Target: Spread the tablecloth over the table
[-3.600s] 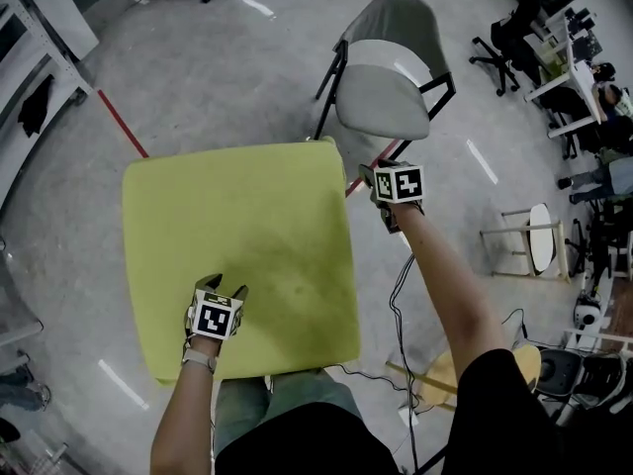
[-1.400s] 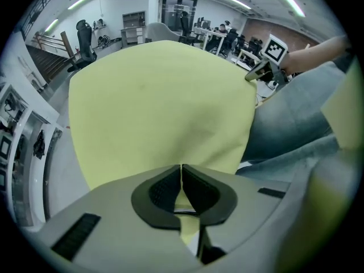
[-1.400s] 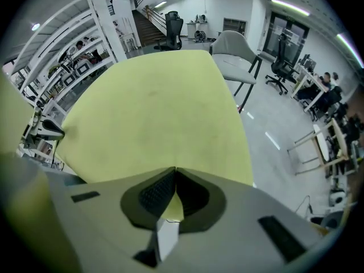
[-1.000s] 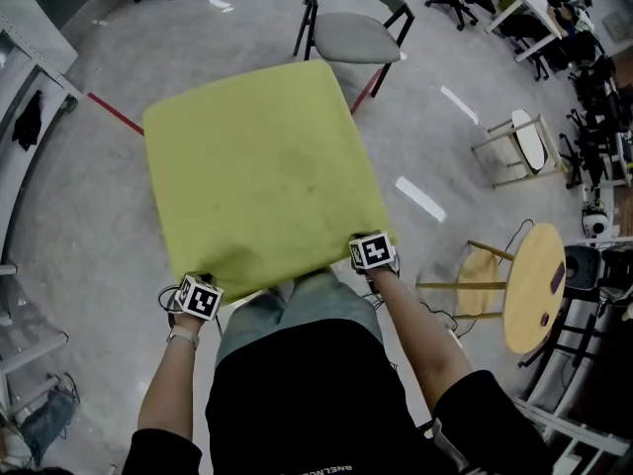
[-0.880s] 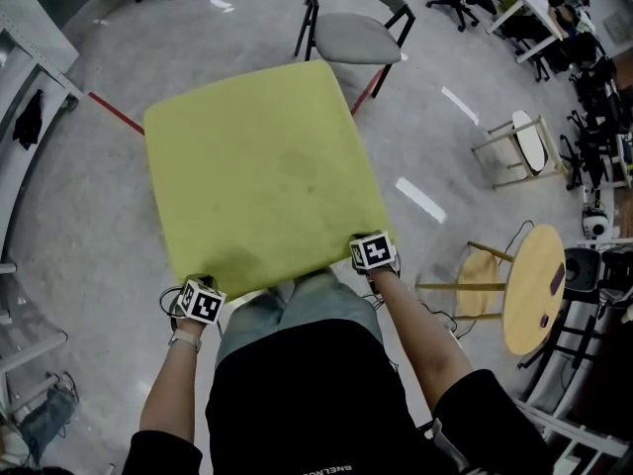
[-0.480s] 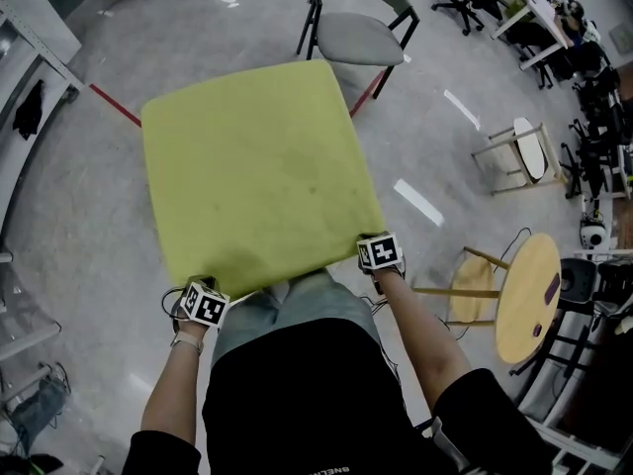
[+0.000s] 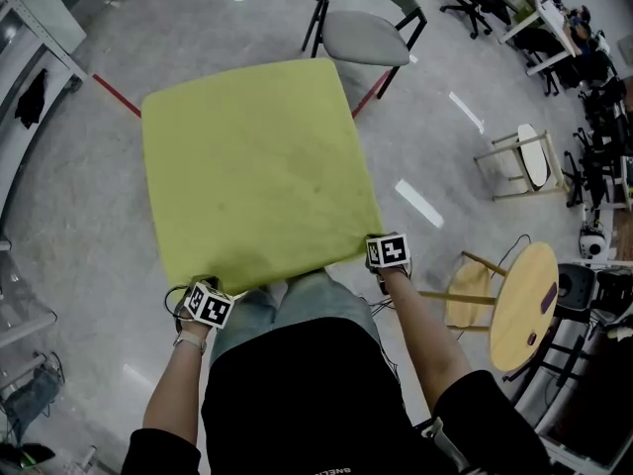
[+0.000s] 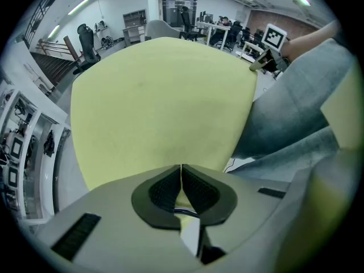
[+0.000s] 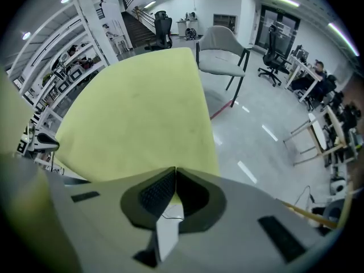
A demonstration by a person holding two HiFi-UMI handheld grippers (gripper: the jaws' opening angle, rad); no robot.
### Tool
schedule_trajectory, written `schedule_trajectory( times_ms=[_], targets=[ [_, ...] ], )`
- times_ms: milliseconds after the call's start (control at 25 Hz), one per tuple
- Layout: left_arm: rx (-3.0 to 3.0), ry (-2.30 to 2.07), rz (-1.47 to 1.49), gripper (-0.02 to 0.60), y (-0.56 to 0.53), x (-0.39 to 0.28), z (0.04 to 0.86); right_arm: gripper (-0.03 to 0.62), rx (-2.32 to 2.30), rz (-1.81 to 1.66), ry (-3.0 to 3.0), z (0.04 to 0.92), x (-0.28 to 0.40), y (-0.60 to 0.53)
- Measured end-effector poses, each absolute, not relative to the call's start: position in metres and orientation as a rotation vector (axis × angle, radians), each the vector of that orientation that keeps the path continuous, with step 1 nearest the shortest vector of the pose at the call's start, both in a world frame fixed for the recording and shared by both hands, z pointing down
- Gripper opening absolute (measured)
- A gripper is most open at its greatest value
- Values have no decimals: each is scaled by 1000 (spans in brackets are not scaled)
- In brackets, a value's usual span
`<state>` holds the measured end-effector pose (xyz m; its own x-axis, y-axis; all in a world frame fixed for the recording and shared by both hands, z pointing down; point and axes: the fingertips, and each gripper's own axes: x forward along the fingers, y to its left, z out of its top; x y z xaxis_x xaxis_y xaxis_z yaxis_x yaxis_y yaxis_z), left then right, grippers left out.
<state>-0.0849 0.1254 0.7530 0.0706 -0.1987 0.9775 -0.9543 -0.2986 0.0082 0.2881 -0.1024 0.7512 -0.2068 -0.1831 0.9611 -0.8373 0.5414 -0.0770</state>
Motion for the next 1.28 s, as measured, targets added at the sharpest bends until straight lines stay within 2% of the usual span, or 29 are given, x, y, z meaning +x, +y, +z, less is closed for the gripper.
schedule_trajectory(
  times_ms=[560,960,1280],
  targets=[
    [1541,-1312,1083,21,105,-91,742,17,909,703,-1706,737,264,-109],
    [1663,-1250,900,14,43,-91,700,11,898,705,-1801,698,180,-116],
    [1843,-1321,523,12,-16,-97,610,11,925,735,-1975,634,97,-117]
  ],
)
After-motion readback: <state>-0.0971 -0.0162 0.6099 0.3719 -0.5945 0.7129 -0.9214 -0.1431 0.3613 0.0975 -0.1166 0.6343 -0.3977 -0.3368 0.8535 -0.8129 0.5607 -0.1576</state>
